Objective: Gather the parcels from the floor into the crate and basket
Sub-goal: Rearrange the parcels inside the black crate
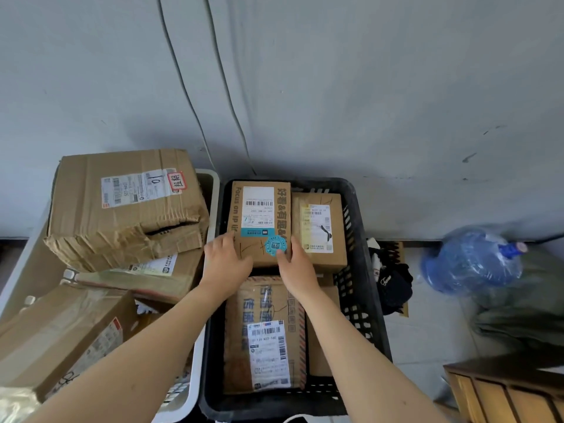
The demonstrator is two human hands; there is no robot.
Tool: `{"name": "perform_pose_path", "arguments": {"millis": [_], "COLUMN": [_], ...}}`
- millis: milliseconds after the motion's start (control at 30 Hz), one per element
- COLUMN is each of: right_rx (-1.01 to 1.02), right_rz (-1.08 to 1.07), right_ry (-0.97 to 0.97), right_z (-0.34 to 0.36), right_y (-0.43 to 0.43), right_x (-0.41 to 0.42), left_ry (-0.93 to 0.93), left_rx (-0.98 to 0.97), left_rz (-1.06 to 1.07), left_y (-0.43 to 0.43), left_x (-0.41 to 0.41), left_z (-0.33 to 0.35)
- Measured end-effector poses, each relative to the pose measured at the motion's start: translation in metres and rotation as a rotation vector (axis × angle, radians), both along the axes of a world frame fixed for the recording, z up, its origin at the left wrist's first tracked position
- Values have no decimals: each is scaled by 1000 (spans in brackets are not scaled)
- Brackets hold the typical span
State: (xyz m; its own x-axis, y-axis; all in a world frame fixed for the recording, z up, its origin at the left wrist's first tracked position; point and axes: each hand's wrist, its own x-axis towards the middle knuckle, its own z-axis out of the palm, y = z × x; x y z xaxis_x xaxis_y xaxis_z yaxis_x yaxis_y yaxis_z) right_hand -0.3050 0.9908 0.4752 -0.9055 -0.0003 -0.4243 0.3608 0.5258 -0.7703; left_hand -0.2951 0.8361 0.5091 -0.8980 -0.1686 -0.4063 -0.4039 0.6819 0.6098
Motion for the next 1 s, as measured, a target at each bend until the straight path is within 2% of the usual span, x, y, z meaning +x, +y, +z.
{"name": "perform_pose_path", "arguments": {"millis": [133, 367, 433, 533, 633, 733, 800, 833, 867, 900, 1000], "right_rx": [93, 132, 110, 12, -246, -536, -642, -675, -686, -689, -632], "right_rz": [-57, -128, -184, -330, -565, -847, -920, -928, -916, -892, -762], "right_ry": [32, 71, 70, 125, 139, 108, 14, -43, -80, -103, -137], "right_z": [-4, 2, 2, 8, 20, 24, 23, 21, 18, 17, 15], "right_y": [-12, -10, -9, -3, 7, 27, 41, 48, 54, 58, 58], "right_x": [4, 4, -1, -3, 2, 4, 6, 9, 11, 14, 17], "left_ry": [-11, -76, -69, 59, 262, 455, 636, 688, 667, 570, 285], "left_rx": [57, 314, 372, 404, 413, 432, 273, 166, 80, 25, 65], "left_rz": [55, 354, 377, 317, 231, -85, -335, -385, -376, -328, -169], "left_y": [9, 2, 1, 5, 23, 53, 69, 74, 76, 75, 62], "left_x": [5, -6, -17, -26, -23, -14, -7, -6, -5, -4, -4], "left_z": [6, 4, 8, 12, 25, 49, 50, 46, 43, 41, 35]}}
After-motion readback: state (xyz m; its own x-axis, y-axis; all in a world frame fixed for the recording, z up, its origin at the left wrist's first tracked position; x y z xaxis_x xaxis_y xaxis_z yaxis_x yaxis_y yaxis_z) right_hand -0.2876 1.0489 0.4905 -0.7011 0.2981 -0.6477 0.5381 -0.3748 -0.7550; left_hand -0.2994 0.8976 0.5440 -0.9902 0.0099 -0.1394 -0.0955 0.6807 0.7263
